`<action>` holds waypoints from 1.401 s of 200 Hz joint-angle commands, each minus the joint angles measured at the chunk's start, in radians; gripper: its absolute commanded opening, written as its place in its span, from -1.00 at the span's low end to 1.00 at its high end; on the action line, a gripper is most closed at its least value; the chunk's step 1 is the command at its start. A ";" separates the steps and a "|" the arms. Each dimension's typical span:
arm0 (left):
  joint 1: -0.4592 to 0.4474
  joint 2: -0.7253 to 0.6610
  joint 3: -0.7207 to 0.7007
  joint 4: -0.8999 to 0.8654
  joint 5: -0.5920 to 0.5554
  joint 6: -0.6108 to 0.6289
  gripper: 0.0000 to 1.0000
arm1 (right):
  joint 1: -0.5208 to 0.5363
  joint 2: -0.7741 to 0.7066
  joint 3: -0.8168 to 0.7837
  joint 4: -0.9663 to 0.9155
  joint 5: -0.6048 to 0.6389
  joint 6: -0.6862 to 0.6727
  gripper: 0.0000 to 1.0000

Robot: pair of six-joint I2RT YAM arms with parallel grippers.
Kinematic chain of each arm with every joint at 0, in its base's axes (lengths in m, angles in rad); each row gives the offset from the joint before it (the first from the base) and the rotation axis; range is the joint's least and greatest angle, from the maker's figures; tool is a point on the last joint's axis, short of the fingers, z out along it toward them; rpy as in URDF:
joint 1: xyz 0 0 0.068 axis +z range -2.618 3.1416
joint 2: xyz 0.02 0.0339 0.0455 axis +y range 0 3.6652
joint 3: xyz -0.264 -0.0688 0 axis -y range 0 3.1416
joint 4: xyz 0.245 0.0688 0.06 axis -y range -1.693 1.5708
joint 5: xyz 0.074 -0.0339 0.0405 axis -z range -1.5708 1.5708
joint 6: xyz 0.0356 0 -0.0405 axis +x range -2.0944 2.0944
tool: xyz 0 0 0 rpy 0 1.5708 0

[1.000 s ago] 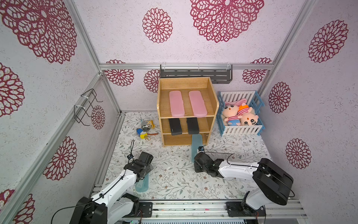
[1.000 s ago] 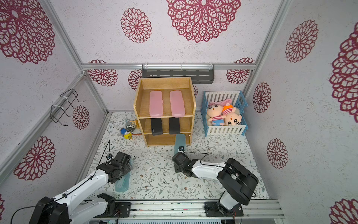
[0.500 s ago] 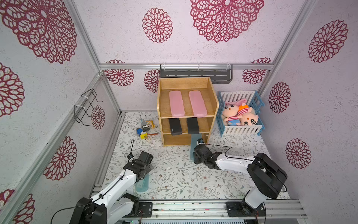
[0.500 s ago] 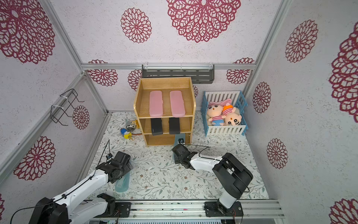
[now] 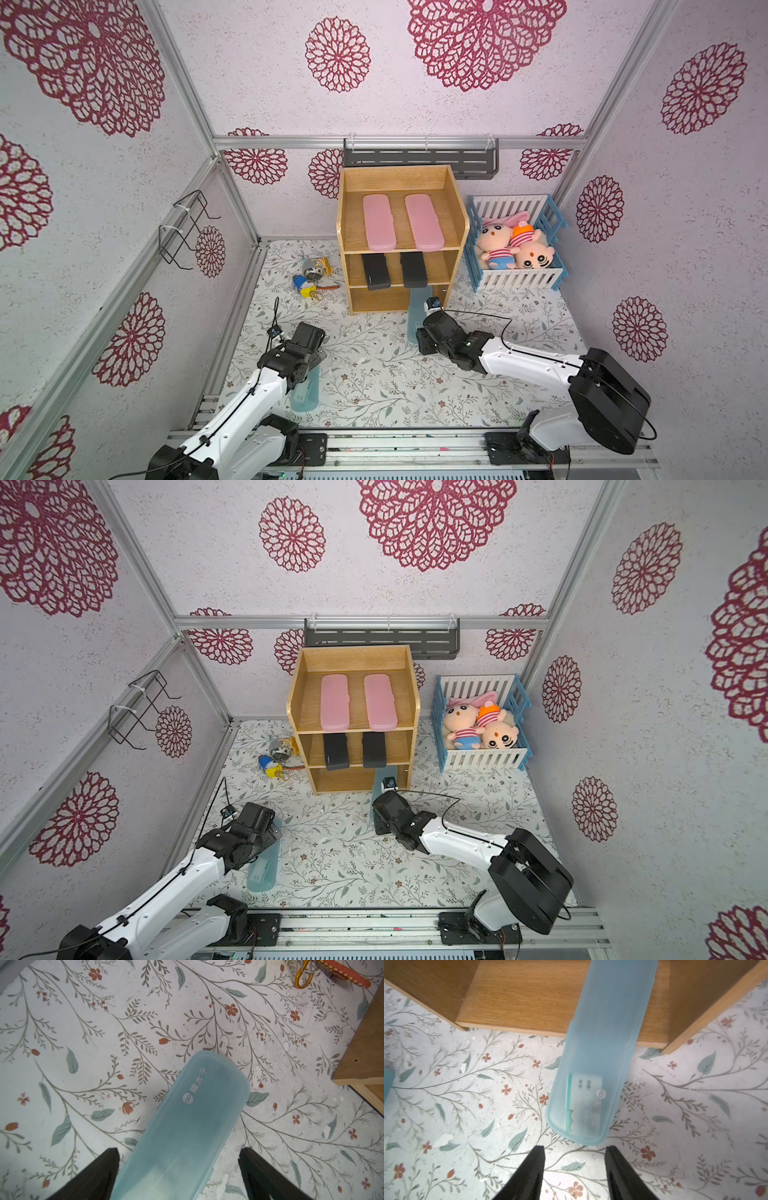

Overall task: Place the pencil cases on the shelf according to color
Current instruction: Place the pencil case on the shelf.

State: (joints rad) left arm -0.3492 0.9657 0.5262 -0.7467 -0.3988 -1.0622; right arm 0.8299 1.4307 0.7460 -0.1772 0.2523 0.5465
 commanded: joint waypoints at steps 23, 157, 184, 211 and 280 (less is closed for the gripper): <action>-0.007 -0.011 -0.015 -0.026 -0.014 -0.008 0.94 | 0.037 0.045 -0.070 0.094 -0.012 0.087 0.00; -0.006 -0.025 -0.025 -0.054 -0.018 -0.036 0.94 | -0.068 0.249 0.084 0.127 0.135 -0.075 -0.04; -0.007 -0.004 -0.022 -0.062 -0.020 -0.036 0.94 | -0.084 0.260 0.112 0.128 0.133 -0.101 -0.04; -0.007 0.014 -0.022 -0.054 -0.019 -0.036 0.94 | -0.086 0.247 0.120 0.113 0.104 -0.111 -0.04; -0.003 0.068 -0.021 -0.035 -0.005 -0.011 0.94 | 0.011 0.018 0.014 0.033 0.039 -0.040 0.26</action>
State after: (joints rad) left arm -0.3492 1.0161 0.5114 -0.7895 -0.4057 -1.0855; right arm 0.7910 1.5558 0.7853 -0.1219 0.3126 0.4637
